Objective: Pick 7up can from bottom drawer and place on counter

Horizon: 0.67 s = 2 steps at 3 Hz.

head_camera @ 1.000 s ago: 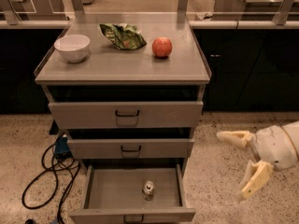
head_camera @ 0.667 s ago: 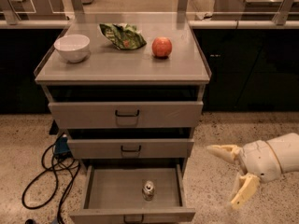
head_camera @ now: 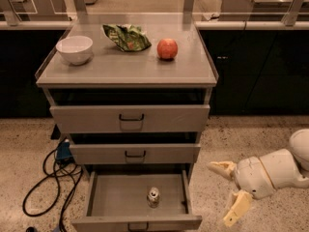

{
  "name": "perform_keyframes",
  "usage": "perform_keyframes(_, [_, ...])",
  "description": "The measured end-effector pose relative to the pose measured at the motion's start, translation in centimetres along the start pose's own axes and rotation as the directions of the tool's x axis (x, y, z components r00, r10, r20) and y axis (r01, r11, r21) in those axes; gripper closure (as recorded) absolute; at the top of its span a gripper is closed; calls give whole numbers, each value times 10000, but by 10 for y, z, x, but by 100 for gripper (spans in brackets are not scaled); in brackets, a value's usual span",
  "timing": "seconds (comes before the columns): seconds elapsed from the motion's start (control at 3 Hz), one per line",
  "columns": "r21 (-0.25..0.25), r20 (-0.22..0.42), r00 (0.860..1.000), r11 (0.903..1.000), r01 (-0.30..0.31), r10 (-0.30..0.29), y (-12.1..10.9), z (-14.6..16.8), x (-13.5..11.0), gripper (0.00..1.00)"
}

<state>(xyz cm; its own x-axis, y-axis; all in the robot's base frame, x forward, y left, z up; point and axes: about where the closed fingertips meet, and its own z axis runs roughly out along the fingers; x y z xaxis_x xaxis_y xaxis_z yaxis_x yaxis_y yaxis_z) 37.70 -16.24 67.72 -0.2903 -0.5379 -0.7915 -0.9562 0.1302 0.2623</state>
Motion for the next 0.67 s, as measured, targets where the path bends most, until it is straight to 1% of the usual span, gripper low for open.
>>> perform_keyframes(0.33, [173,629,9980,9998,40,-51,1,7,6,0])
perform_keyframes(0.67, [1448,2067,9776,9894,94,-395,-14,30,22,0])
